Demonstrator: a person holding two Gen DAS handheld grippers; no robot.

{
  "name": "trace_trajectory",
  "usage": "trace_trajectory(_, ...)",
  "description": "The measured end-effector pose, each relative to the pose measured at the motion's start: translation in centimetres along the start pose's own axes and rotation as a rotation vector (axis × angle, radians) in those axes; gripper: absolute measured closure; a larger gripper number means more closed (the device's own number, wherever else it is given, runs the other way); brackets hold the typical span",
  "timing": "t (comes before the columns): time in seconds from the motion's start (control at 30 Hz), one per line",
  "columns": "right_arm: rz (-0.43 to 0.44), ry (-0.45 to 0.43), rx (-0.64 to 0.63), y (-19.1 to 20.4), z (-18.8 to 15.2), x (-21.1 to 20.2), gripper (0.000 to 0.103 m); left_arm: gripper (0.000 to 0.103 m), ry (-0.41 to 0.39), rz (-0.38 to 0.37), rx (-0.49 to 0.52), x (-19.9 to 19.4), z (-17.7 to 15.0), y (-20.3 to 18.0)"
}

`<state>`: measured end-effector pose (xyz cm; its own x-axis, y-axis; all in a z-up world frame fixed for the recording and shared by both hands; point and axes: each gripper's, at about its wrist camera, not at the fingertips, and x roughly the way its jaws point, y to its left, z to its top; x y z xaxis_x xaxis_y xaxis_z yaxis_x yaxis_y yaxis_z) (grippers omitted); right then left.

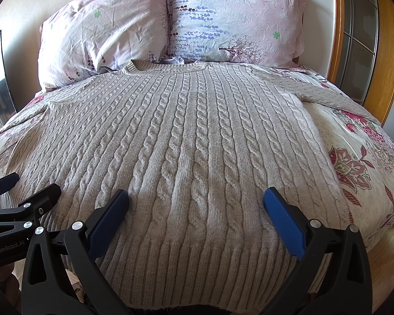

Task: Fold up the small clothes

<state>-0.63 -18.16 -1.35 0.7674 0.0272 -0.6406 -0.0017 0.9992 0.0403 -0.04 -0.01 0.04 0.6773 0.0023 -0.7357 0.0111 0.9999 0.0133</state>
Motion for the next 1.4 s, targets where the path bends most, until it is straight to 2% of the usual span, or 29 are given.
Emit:
trace_trajectory(0.6,0.003,-0.003,-0.006,0.0,-0.1,0.1,0.001,0.002,0.003,0.001,0.001,0.0,0.0,0.0)
trace_trajectory(0.8,0.029,0.013,-0.037,-0.1,-0.2,0.5,0.001,0.002,0.025,0.0,0.012,0.3,0.5,0.1)
trace_trajectory(0.9,0.101,0.002,-0.093,-0.7,0.2,0.8,0.001,0.002,0.048,-0.009,0.02,0.7,1.0,0.2)
trace_trajectory(1.0,0.186,0.042,-0.12,-2.5,1.8,1.3,0.001,0.002,0.064,-0.016,0.038,1.0,2.3,0.0)
trace_trajectory(1.07,0.214,0.034,-0.038,-5.3,3.6,1.4,0.001,0.002,0.037,0.017,0.049,1.2,3.7,0.2)
trace_trajectory(1.13,0.227,0.01,0.107,-9.6,6.1,1.6,0.001,0.002,-0.008,0.021,0.039,1.2,5.4,0.7)
trace_trajectory(1.27,0.214,-0.007,0.43,-19.3,10.0,3.3,0.001,0.002,-0.101,-0.078,-0.05,1.6,8.9,2.8)
trace_trajectory(1.33,0.201,0.004,0.584,-23.6,11.0,4.7,0.003,0.002,-0.112,-0.125,-0.094,2.4,10.6,3.7)
trace_trajectory(1.4,0.208,0.016,0.719,-27.2,11.3,6.2,0.015,0.002,-0.109,-0.159,-0.131,3.4,12.0,4.4)
